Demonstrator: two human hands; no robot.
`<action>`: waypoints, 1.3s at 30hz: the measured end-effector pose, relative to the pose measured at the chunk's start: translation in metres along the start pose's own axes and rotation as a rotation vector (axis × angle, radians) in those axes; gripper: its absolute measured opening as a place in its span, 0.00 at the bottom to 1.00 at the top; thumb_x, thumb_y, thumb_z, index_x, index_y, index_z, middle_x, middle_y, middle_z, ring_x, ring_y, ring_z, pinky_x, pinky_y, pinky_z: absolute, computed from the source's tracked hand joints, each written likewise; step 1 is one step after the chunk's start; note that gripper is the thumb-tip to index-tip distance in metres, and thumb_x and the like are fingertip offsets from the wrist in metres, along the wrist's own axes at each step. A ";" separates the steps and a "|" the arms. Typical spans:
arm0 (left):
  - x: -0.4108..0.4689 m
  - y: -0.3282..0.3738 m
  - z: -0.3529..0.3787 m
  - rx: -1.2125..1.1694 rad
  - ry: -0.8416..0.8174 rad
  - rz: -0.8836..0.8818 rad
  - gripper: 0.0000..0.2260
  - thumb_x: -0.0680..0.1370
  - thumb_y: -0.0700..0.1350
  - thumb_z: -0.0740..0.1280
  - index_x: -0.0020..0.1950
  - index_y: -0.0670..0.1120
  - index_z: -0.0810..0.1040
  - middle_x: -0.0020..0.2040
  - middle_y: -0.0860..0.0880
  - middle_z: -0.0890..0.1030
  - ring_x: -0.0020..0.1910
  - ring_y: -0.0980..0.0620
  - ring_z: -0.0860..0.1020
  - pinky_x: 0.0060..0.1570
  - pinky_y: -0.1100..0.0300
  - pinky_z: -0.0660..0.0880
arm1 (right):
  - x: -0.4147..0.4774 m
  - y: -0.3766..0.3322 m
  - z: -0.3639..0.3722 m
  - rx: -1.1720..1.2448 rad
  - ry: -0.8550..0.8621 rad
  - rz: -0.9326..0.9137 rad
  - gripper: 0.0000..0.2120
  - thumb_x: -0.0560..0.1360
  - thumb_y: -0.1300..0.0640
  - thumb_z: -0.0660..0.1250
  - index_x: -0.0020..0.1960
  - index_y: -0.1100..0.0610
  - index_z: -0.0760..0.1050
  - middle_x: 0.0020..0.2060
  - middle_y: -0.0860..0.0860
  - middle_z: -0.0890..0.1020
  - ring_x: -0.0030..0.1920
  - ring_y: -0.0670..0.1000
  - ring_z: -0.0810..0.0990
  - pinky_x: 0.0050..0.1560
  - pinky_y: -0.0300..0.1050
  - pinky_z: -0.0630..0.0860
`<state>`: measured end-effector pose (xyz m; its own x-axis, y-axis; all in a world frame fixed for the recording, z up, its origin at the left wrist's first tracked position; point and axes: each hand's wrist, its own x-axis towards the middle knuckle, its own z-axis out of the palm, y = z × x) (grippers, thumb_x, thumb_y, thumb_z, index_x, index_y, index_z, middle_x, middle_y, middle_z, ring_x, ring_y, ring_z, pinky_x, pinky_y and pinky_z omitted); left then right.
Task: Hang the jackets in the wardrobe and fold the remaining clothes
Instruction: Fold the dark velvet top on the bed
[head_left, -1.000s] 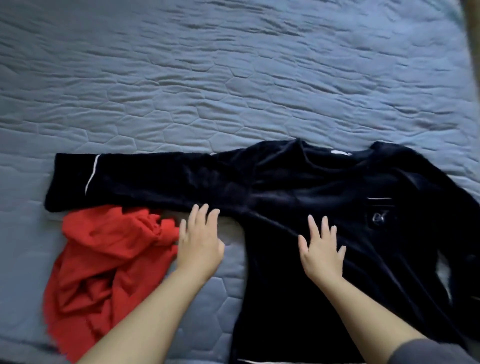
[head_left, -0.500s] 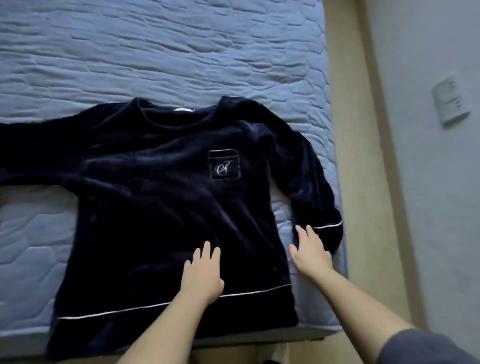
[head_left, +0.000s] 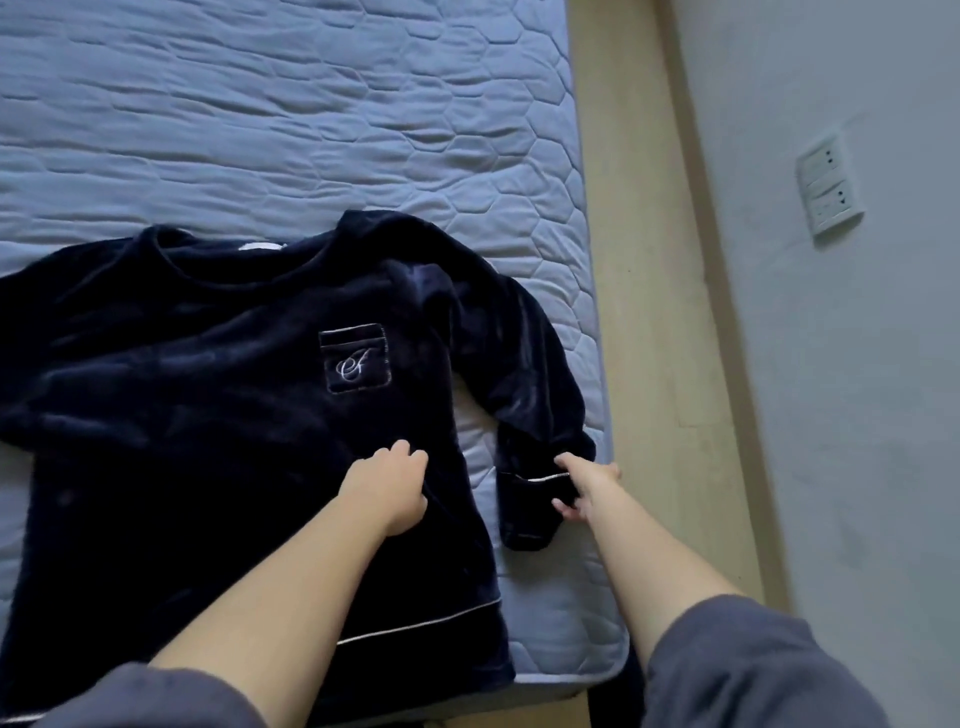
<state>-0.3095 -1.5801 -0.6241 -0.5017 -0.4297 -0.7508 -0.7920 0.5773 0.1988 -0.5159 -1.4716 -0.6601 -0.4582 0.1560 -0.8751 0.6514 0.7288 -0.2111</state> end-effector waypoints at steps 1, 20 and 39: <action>0.007 0.009 -0.002 -0.046 -0.005 -0.013 0.16 0.78 0.47 0.60 0.65 0.47 0.68 0.62 0.47 0.69 0.60 0.46 0.72 0.55 0.52 0.73 | 0.006 -0.004 -0.004 -0.008 -0.103 0.074 0.23 0.73 0.58 0.70 0.66 0.57 0.67 0.49 0.55 0.76 0.43 0.54 0.77 0.32 0.44 0.75; 0.083 0.062 -0.151 -0.280 0.151 -0.351 0.14 0.77 0.46 0.60 0.61 0.45 0.72 0.62 0.44 0.72 0.61 0.43 0.72 0.58 0.49 0.71 | 0.057 -0.268 -0.143 -0.455 0.012 -0.561 0.17 0.69 0.61 0.68 0.56 0.53 0.69 0.40 0.48 0.77 0.41 0.51 0.78 0.38 0.43 0.71; 0.254 -0.037 -0.181 -0.473 0.573 -1.011 0.32 0.72 0.57 0.68 0.69 0.40 0.66 0.68 0.37 0.66 0.69 0.38 0.64 0.68 0.39 0.56 | 0.215 -0.308 -0.092 -1.245 -0.080 -0.443 0.23 0.62 0.47 0.79 0.48 0.58 0.74 0.41 0.52 0.80 0.44 0.55 0.79 0.42 0.45 0.74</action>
<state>-0.4706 -1.8361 -0.7079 0.4170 -0.8424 -0.3414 -0.8978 -0.4403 -0.0101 -0.8707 -1.6017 -0.7434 -0.4226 -0.2606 -0.8680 -0.5496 0.8353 0.0169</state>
